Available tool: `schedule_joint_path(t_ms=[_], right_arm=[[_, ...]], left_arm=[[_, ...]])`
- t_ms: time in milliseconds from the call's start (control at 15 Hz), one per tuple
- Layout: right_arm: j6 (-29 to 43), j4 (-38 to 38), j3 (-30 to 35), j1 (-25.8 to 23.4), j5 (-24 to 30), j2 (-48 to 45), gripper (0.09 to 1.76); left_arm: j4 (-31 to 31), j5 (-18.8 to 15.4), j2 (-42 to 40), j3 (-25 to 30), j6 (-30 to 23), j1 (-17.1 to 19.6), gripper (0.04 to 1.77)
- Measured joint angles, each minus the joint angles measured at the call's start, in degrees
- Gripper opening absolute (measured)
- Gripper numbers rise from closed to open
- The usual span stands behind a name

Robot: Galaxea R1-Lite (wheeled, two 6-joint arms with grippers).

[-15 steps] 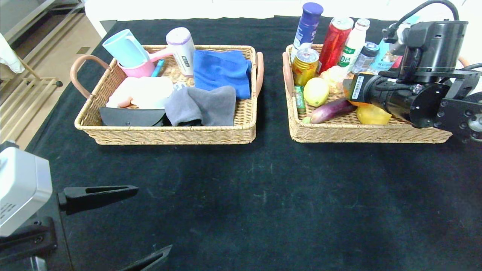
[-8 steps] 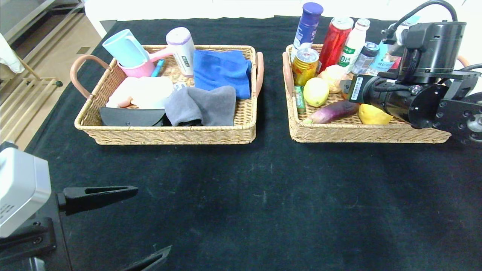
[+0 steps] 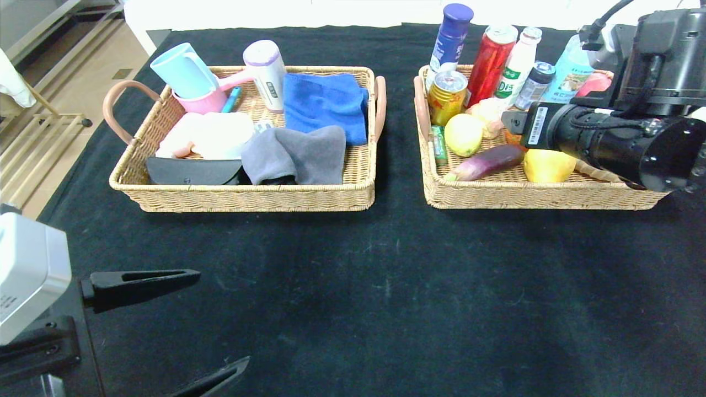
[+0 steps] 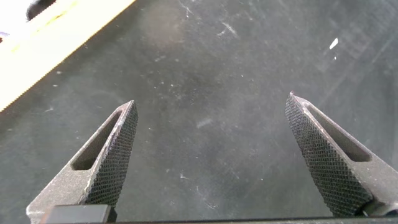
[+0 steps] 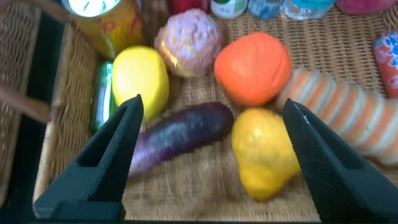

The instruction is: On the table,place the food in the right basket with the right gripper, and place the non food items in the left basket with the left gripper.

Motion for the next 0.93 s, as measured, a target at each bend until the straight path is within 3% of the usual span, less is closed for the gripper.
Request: schedule_joint_path(t_ms=[267,533,733,933], right_arm=[[-1.45,6.89,9.95,3.44,0.27,-11.93,1.66],[-2.1,21.71,18.41,9.53,0.63,-29.35,1.68],[-2.17,31.24,22.54,9.25,3.99,-42.29,1.69],[-1.95,47.76,20.29,4.4,15.04,-52.8,1.7]], left_arm=[[0.15,4.85,-1.84,0.04,-0.69,1.46,1.72],[1.87,8.34,-8.66,1.6,-0.9,6.62,1.72],[12.07,8.25,-16.76,2.07,-0.83,12.11,1.72],[24.22,7.05,-24.28,-2.08,-0.61,19.3,1.72]])
